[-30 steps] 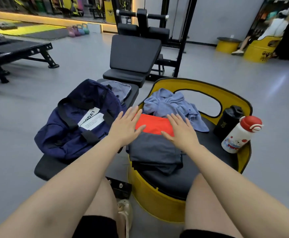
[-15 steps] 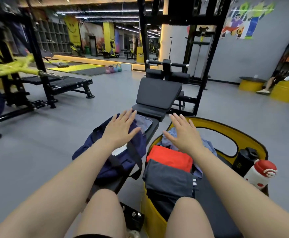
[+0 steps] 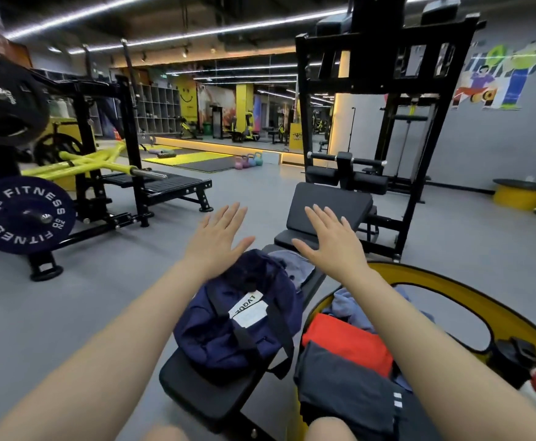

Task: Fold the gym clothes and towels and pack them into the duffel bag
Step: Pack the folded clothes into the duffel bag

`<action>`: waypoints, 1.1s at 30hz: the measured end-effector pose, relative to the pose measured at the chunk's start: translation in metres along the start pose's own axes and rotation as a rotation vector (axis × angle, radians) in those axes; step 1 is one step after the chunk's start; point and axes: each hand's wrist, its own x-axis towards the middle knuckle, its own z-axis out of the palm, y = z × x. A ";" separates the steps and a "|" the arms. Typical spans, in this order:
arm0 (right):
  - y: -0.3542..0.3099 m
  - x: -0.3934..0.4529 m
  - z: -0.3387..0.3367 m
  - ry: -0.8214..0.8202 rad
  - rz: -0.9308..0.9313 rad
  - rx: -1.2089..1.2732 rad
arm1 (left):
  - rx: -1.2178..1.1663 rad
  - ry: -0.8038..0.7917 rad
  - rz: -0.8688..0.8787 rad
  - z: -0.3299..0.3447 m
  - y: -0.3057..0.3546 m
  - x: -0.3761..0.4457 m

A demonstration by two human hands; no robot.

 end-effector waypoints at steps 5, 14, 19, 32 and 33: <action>-0.027 0.031 0.015 0.003 -0.004 -0.008 | -0.014 0.008 0.004 0.007 -0.040 0.012; -0.051 0.109 0.081 -0.022 0.002 -0.066 | 0.013 -0.042 0.083 0.064 -0.096 0.081; -0.042 0.162 0.112 -0.062 -0.003 -0.087 | 0.065 -0.057 0.095 0.097 -0.111 0.134; -0.029 0.153 0.120 -0.109 0.043 -0.088 | -0.004 -0.106 0.092 0.101 -0.124 0.134; -0.031 0.143 0.120 -0.114 0.054 -0.076 | -0.021 -0.116 0.086 0.100 -0.123 0.123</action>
